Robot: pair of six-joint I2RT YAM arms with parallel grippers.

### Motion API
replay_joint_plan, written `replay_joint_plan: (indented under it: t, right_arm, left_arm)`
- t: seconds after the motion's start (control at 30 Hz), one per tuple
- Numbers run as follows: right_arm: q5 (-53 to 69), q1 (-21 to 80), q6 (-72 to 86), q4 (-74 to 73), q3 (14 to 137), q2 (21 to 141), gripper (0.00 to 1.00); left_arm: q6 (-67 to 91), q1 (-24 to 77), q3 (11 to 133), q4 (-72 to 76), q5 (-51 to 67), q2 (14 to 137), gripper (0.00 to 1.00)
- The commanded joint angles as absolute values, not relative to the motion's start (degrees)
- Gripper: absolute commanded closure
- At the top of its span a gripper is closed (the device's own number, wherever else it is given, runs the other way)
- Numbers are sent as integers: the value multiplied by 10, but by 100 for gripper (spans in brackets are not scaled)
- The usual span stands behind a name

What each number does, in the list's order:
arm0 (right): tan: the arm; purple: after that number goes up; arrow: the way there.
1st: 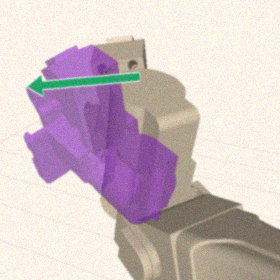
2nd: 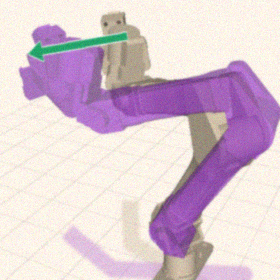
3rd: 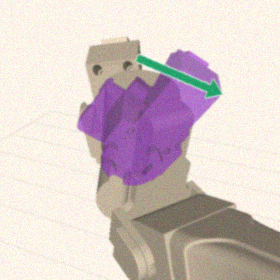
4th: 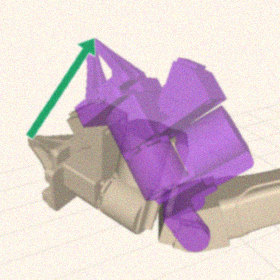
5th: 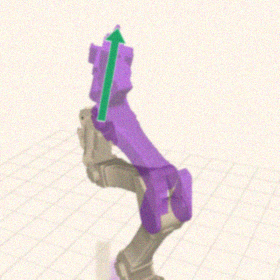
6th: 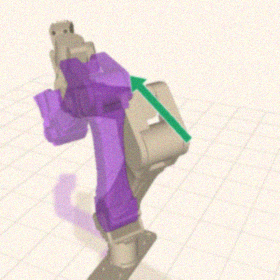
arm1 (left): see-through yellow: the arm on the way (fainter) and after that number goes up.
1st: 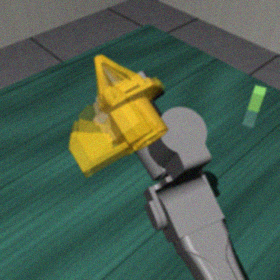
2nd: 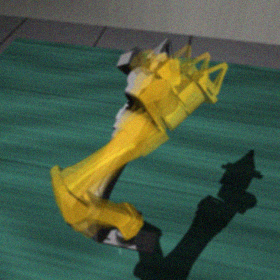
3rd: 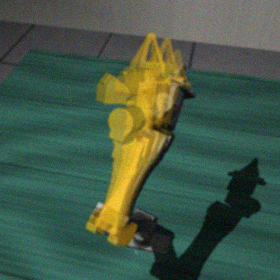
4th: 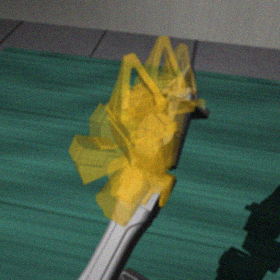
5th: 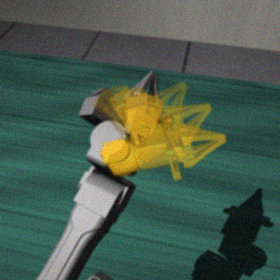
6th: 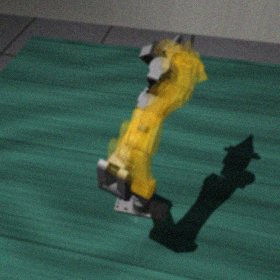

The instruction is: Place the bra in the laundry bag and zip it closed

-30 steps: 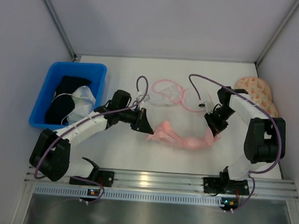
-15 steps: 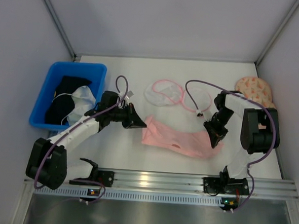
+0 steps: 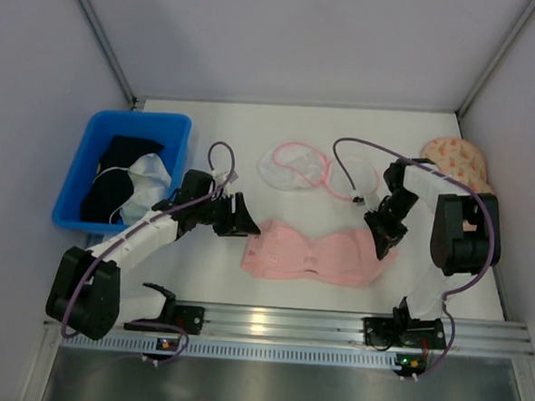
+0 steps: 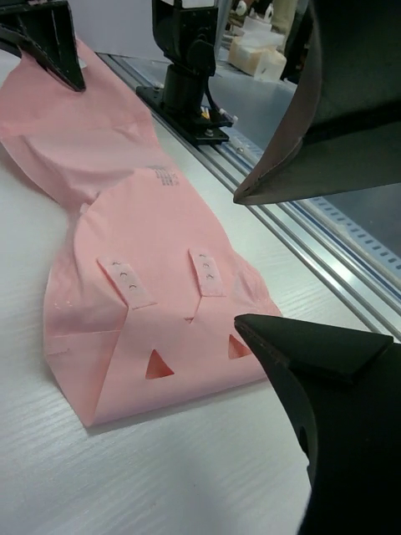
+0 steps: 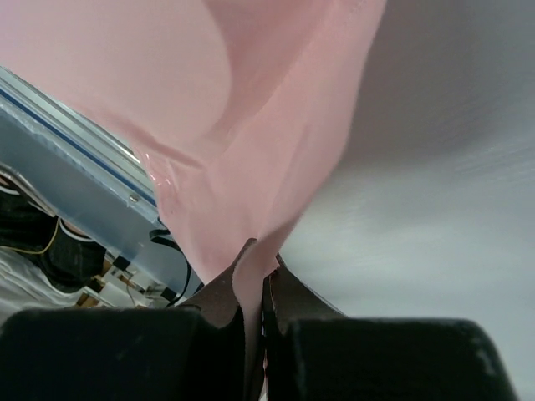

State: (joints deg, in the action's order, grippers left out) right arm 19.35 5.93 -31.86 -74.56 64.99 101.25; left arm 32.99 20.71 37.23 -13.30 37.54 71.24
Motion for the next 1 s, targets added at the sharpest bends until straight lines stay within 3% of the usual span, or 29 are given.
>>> replay_joint_plan:
  t: [0.0,0.23,0.6,0.97]
  right_arm:
    - [201,54,-319,-751,693,982,100]
    - [251,78,-318,-780,726,969,100]
    - [257,196,-281,-766,751,1003,100]
    - [323,238,-252,-777,798,1109,95]
  left_arm:
    - [276,206,392,-144,353,672,39]
    - [233,207,406,-188,307,655,36]
    - [243,206,406,-192,292,685,37]
    - [251,205,399,-191,271,708,37]
